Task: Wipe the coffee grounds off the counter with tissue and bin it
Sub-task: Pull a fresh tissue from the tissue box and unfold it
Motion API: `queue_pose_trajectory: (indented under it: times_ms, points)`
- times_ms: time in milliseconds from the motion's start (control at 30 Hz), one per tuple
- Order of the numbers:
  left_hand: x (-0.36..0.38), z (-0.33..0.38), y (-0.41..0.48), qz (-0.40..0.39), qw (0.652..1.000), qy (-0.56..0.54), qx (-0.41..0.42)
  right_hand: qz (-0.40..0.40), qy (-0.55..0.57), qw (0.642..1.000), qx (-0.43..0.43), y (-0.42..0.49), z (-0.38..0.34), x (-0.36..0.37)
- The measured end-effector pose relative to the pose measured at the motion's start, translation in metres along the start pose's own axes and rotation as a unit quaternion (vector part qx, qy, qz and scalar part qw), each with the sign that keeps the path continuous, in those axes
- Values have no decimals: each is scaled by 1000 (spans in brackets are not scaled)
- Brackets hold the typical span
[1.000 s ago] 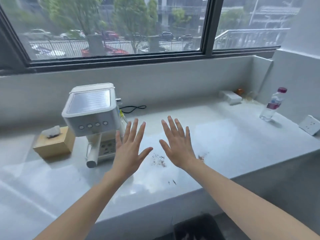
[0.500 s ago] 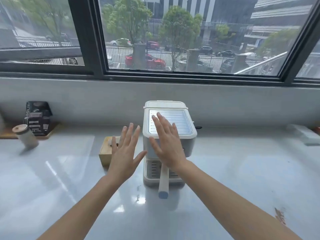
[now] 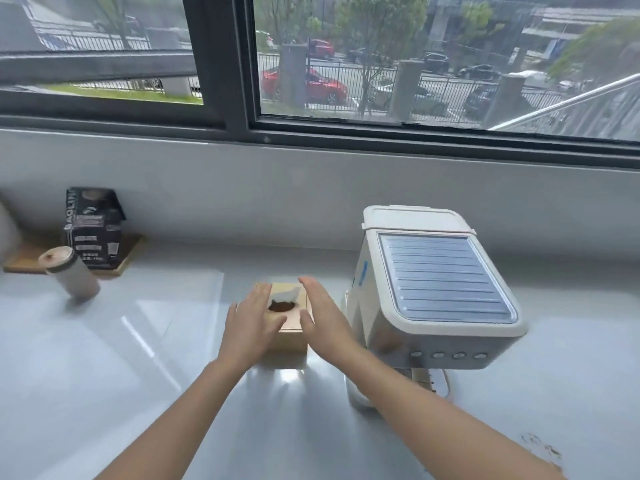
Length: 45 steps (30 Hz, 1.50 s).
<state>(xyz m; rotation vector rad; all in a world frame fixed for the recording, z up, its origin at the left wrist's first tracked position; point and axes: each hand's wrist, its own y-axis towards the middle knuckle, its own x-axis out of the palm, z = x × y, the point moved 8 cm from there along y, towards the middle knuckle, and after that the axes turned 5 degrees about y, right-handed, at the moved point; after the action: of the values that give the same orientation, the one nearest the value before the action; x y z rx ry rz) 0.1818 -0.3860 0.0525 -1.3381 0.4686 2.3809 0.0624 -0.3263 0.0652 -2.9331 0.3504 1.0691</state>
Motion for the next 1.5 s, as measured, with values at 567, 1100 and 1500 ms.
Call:
queue_pose_trajectory:
  times_ms: [567,1100,1500]
  points:
    - [10,-62,43,78,978,-187,-51,78,11,988,133,56,50,24]
    - [-92,-1,28,38,900,-432,-47,171,222,960,2,27,-44,-33]
    - [24,-44,-31,-85,972,-164,-147,83,6,989,124,-1,45,19]
